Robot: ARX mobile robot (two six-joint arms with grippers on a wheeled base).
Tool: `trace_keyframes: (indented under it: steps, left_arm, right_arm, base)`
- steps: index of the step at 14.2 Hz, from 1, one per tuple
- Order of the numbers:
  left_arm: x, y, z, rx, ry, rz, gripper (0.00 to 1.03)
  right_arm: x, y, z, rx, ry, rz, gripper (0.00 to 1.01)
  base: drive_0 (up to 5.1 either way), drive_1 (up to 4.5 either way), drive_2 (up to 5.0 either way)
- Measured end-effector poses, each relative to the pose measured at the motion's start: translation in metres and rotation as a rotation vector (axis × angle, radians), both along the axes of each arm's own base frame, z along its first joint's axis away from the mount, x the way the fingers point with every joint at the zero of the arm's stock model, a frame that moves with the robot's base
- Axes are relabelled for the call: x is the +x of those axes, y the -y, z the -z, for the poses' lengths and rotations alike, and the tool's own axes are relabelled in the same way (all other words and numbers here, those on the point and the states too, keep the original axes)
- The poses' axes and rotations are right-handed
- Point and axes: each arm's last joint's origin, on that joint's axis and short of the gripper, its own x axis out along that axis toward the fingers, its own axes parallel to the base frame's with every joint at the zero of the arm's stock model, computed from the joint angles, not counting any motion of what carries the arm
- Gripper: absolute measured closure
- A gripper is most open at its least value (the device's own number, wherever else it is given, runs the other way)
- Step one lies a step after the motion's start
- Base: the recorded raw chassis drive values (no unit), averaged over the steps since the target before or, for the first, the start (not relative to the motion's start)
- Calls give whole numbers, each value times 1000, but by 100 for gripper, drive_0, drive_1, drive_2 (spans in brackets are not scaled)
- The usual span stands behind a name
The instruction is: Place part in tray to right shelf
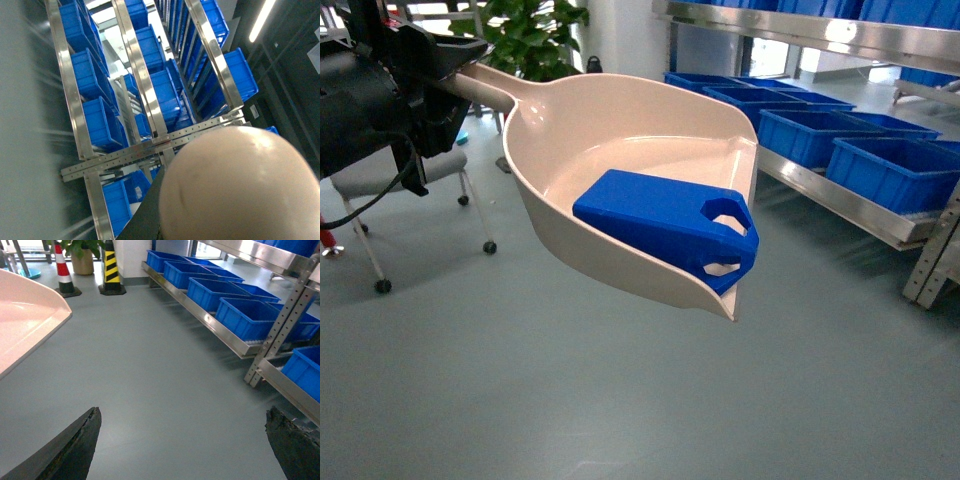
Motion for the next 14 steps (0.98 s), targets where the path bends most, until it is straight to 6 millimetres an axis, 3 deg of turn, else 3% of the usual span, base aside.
trace_keyframes:
  steps: [14]
  left_arm:
    - [0,-1,0,-1,0,-5,89]
  right_arm:
    - [0,0,0,0,0,0,3]
  base:
    - [-150,-150,-150]
